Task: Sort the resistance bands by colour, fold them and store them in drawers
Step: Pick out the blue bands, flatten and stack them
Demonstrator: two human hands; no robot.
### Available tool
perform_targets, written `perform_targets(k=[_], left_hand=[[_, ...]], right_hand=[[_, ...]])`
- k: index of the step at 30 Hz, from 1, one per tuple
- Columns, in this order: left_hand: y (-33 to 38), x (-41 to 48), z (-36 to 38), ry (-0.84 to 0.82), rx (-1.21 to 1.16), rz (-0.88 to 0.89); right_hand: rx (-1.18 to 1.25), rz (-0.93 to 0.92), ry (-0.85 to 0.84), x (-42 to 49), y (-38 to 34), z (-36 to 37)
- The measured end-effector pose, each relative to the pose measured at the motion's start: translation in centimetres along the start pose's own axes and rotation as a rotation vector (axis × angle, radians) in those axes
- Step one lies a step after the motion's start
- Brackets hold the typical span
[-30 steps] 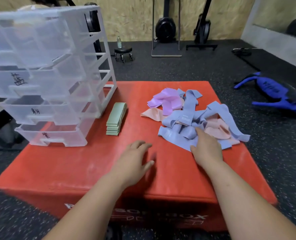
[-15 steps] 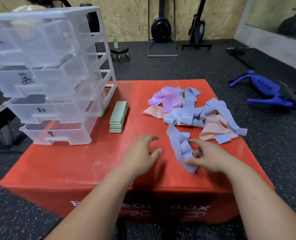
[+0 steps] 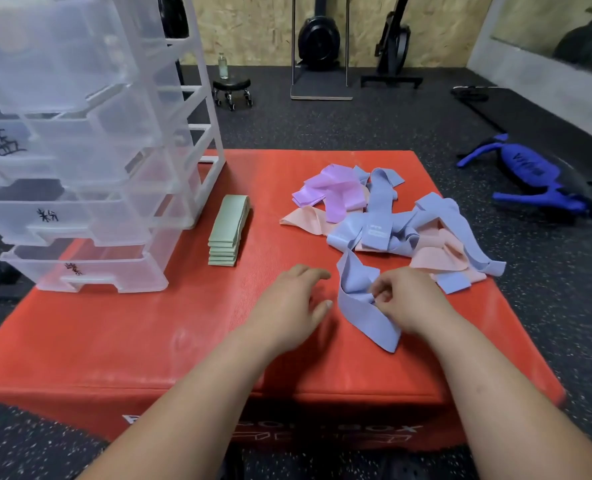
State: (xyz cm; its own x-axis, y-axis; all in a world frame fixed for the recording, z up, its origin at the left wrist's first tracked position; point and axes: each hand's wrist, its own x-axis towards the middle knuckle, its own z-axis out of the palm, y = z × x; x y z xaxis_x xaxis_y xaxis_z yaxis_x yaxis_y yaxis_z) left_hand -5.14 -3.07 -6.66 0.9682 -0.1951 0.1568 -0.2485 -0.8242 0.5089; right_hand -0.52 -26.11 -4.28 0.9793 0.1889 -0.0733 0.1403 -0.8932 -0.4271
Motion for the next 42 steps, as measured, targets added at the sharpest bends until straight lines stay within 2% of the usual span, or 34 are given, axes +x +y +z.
perform_targets(k=[2,6,8,11,14,18,23,28,33,36,39,42], left_hand=[[-0.1,0.4,-0.4,0.051,-0.027,0.024],[0.8,1.2,-2.1,0.246,-0.205,0.087],[1.6,1.4,-2.9,0.308,-0.316,0.111],[2.3,1.3,-3.6,0.288,-0.473,0.075],[2.4,1.2,-4.1,0.257,-0.565,0.005],[2.8,0.6,-4.9,0.273,-0.666,-0.04],[3.5,-0.3,-5.6,0.267,-0.785,-0.075],[3.6,-1.1,-6.7,0.402,-0.891,-0.056],[3.7,-1.4,-6.6,0.445,-0.877,-0.111],[3.4,-1.3,-6.4,0.428,-0.911,-0.155],[3.3,-1.6,-6.7,0.311,-1.048,-0.2],[2.3,-1.6,-6.9,0.294,-0.969,-0.165]], right_hand=[[0.05,-0.103,0.079,0.2,-1.3,-0.8],[0.307,-0.463,0.361,-0.1,-3.8,-2.9],[0.49,-0.451,0.394,-0.7,-4.7,-3.2],[0.708,-0.322,0.36,-1.3,-5.5,-2.9],[0.819,-0.259,0.295,-1.6,-5.8,-3.0],[0.963,-0.247,0.22,-2.6,-6.1,-3.2],[1.01,-0.268,0.188,-3.9,-6.7,-3.1],[1.173,-0.259,0.037,-5.2,-7.6,-3.3],[1.088,-0.269,0.174,-5.6,-8.8,-2.5],[1.033,-0.331,0.167,-5.2,-9.1,-2.3],[0.768,-0.434,0.177,-4.6,-8.8,-2.2],[0.821,-0.396,0.134,-4.0,-8.6,-2.4]])
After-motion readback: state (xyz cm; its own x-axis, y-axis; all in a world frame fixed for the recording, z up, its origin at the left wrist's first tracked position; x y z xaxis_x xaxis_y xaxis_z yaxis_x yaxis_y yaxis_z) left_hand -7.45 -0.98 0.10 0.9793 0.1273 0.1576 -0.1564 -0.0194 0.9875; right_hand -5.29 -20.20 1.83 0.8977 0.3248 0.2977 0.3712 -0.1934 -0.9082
